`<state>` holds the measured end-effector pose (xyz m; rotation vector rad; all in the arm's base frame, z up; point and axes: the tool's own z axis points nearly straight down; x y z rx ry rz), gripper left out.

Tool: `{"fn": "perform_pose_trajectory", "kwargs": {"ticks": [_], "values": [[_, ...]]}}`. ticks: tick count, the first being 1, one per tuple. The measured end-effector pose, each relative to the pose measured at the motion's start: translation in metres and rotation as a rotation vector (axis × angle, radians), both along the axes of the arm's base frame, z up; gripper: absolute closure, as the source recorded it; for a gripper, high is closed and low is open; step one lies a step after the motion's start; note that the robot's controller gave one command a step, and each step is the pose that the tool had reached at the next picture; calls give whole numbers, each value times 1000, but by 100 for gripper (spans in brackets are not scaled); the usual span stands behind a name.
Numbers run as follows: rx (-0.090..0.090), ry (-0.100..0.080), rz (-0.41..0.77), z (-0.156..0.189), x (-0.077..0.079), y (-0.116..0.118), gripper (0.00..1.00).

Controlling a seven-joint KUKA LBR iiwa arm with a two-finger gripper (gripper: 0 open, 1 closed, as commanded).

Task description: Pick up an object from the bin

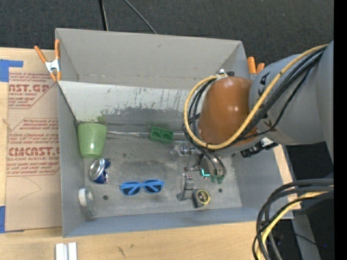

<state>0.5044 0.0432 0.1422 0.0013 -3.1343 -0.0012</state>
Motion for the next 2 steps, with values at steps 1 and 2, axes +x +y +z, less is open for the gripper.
{"fn": "perform_pose_trajectory", "kwargs": {"ticks": [1, 2], "values": [[-2, -9, 118, -74, -17, -92, 0], [3, -9, 749, -42, -25, -87, 0]]}}
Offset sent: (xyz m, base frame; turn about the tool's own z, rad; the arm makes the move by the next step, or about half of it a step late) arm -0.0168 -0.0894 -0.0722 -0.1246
